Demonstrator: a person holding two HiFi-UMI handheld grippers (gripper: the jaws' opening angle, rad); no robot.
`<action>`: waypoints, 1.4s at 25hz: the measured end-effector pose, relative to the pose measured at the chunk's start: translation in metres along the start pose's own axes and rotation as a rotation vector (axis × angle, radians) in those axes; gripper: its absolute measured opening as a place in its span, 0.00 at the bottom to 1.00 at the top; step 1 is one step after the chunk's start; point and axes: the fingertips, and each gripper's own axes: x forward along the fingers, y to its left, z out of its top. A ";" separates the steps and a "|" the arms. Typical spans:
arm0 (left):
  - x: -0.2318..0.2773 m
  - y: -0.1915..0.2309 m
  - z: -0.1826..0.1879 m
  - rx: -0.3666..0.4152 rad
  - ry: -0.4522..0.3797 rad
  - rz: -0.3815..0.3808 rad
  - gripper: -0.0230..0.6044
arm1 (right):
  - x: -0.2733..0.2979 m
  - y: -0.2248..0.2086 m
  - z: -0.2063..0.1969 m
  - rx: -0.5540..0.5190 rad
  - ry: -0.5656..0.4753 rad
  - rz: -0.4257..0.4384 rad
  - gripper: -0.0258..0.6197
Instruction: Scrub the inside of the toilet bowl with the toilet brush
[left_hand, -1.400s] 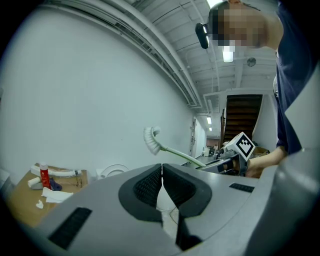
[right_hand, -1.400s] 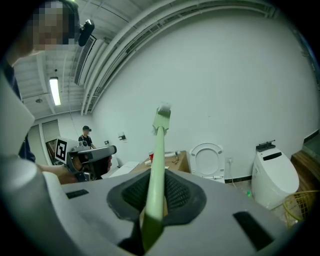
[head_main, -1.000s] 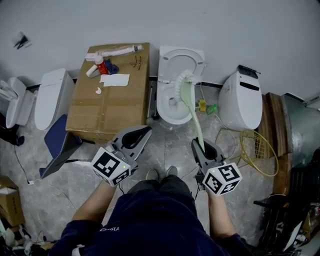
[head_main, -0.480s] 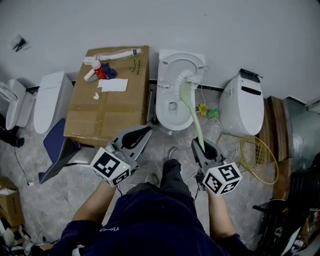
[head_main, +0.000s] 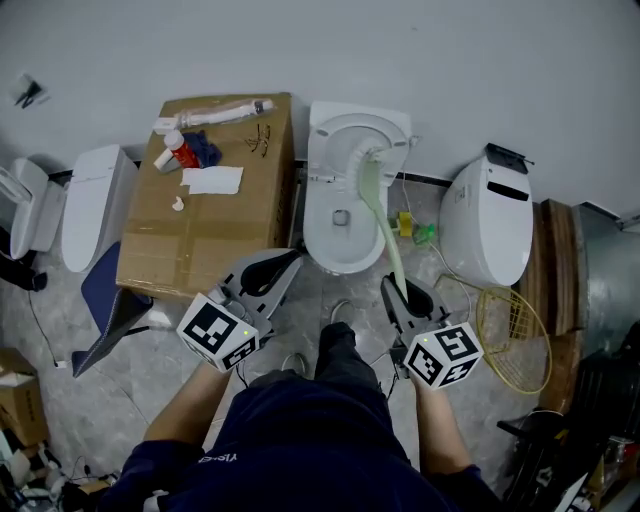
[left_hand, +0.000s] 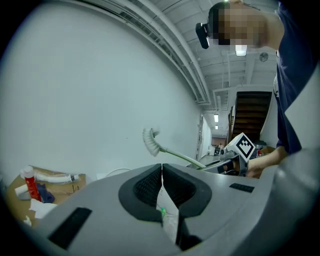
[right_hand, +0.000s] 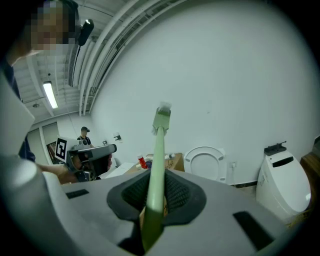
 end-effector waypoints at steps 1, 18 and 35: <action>0.008 0.004 0.000 -0.003 0.004 0.004 0.09 | 0.005 -0.008 0.003 0.002 0.005 0.003 0.13; 0.152 0.076 0.010 -0.031 0.076 0.113 0.09 | 0.091 -0.144 0.052 -0.011 0.104 0.101 0.13; 0.213 0.125 -0.049 -0.111 0.148 0.183 0.09 | 0.160 -0.223 0.021 -0.049 0.197 0.133 0.13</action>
